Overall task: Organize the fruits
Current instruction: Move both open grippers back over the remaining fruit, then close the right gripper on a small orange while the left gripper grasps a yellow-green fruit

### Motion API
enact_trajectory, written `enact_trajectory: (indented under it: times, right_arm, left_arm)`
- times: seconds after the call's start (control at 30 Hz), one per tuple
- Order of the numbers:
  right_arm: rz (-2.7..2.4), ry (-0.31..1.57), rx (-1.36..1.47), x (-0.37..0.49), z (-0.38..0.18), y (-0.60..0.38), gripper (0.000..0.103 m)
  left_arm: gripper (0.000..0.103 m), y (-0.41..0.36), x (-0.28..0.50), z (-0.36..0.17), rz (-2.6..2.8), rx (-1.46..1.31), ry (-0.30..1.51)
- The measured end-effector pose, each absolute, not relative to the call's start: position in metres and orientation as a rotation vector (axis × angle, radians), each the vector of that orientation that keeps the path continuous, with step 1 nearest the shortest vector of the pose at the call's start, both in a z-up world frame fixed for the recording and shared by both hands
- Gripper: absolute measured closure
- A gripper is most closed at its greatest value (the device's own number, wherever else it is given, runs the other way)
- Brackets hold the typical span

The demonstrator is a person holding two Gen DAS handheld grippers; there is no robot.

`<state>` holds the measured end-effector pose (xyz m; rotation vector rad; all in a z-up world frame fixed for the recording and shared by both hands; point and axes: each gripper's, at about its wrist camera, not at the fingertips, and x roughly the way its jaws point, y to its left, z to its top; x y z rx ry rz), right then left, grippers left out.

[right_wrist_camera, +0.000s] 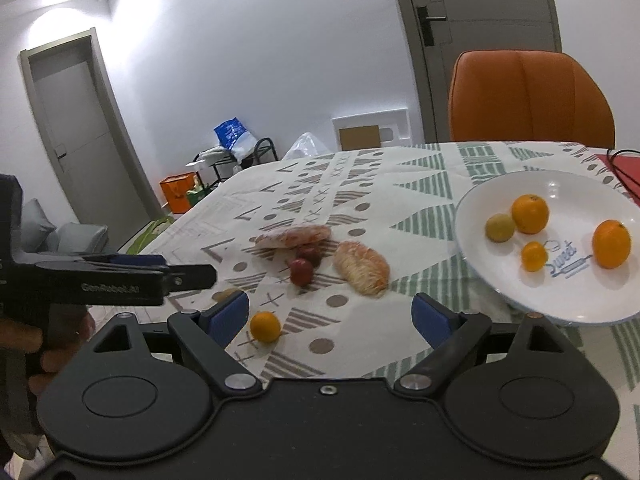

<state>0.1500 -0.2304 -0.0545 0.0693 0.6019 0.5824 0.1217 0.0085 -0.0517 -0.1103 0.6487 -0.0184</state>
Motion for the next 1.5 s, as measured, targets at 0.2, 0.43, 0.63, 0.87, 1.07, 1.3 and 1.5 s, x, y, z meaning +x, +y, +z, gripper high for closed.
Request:
enact_trajectory:
  times: [0.2, 0.43, 0.63, 0.87, 1.07, 1.3, 1.5]
  right_arm:
    - [0.588, 0.621, 0.058, 0.149, -0.060, -0.225, 0.014]
    - [0.588, 0.674, 0.063, 0.151, -0.078, -0.217, 0.015]
    - [0.620, 0.688, 0.044, 0.153, -0.083, -0.203, 0.015]
    - [0.631, 0.704, 0.050, 0.159, -0.088, -0.189, 0.020]
    - [0.657, 0.705, 0.030, 0.165, -0.089, -0.170, 0.033]
    - [0.680, 0.707, -0.030, 0.163, -0.083, -0.153, 0.081]
    - [0.648, 0.698, -0.017, 0.160, -0.078, -0.161, 0.081]
  left_arm:
    - [0.029, 0.007, 0.124, -0.068, -0.054, -0.131, 0.672]
    - [0.068, 0.005, 0.130, -0.087, -0.070, -0.146, 0.695]
    - [0.080, 0.014, 0.128, -0.084, -0.087, -0.168, 0.692]
    - [0.080, 0.028, 0.121, -0.084, -0.065, -0.170, 0.699]
    - [0.080, 0.043, 0.116, -0.077, -0.038, -0.182, 0.681]
    - [0.080, 0.057, 0.111, -0.072, -0.016, -0.210, 0.663]
    - [0.080, 0.055, 0.111, -0.069, -0.037, -0.212, 0.652]
